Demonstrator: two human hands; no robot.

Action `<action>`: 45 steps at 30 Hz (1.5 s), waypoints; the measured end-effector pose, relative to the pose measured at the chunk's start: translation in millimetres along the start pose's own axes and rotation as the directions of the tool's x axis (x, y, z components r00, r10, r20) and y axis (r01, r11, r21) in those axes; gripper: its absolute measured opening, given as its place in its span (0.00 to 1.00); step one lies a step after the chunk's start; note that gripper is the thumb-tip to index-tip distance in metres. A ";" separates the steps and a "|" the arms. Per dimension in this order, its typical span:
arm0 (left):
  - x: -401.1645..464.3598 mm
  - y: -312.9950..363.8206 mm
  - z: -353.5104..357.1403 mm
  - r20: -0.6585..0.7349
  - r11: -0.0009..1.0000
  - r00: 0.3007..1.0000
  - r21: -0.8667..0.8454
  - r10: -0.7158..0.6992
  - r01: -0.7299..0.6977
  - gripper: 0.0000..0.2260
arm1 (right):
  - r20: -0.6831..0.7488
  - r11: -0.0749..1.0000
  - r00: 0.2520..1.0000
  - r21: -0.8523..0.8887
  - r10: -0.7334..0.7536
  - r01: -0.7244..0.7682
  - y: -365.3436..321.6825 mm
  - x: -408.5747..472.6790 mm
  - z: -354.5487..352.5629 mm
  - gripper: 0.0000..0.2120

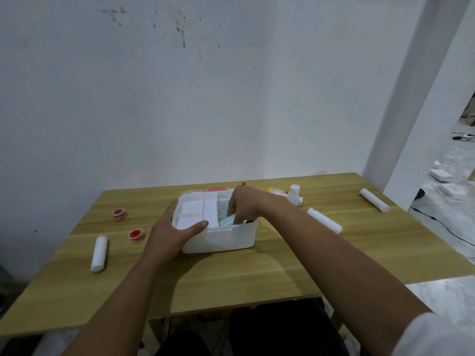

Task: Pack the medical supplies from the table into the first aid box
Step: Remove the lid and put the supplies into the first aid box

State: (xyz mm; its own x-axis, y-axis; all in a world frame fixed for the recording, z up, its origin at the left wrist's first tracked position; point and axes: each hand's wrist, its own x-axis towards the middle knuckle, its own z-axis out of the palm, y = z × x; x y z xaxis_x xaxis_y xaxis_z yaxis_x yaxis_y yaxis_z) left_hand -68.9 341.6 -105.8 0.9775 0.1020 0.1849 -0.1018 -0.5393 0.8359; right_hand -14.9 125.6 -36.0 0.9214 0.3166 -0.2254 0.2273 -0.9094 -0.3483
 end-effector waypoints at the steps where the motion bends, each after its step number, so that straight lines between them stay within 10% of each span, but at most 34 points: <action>1: 0.2 -0.2 0.0 -0.003 1.000 1.000 -0.005 0.004 -0.004 0.42 | -0.002 1.000 1.000 0.011 -0.005 0.005 -2.4 0.6 1.2 0.14; 23: 2.6 -2.0 0.6 0.018 1.000 1.000 -0.007 0.011 -0.011 0.44 | 0.016 0.963 1.000 0.269 0.020 -0.024 -5.1 1.2 -3.8 0.14; 27: 4.5 -7.4 -0.4 0.024 0.999 0.999 -0.011 0.042 -0.042 0.41 | -0.231 0.899 0.973 0.429 0.017 0.086 21.6 -13.9 -46.0 0.08; 32: 8.2 -14.8 4.4 0.012 0.999 0.999 -0.038 0.033 -0.032 0.43 | -0.617 0.850 0.753 0.504 0.228 0.155 96.2 -17.3 -92.0 0.06; 38: 16.8 -20.9 10.0 0.004 0.998 1.000 -0.055 0.018 -0.018 0.49 | -0.316 0.910 0.896 0.372 0.310 -0.183 189.0 -6.5 -67.9 0.10; 45: 19.3 -23.1 12.4 -0.004 0.998 1.000 -0.059 0.023 -0.023 0.49 | -0.265 0.932 0.895 0.158 0.360 -0.328 200.3 11.1 -20.9 0.07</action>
State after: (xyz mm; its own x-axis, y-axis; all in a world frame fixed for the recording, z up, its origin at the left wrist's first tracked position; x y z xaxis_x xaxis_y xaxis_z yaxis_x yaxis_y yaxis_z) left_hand -45.4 345.6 -128.0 0.9741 0.0930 0.2061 -0.1352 -0.4908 0.8607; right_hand 47.5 -58.7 -89.2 0.9896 -0.1153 -0.0856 -0.1400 -0.9082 -0.3944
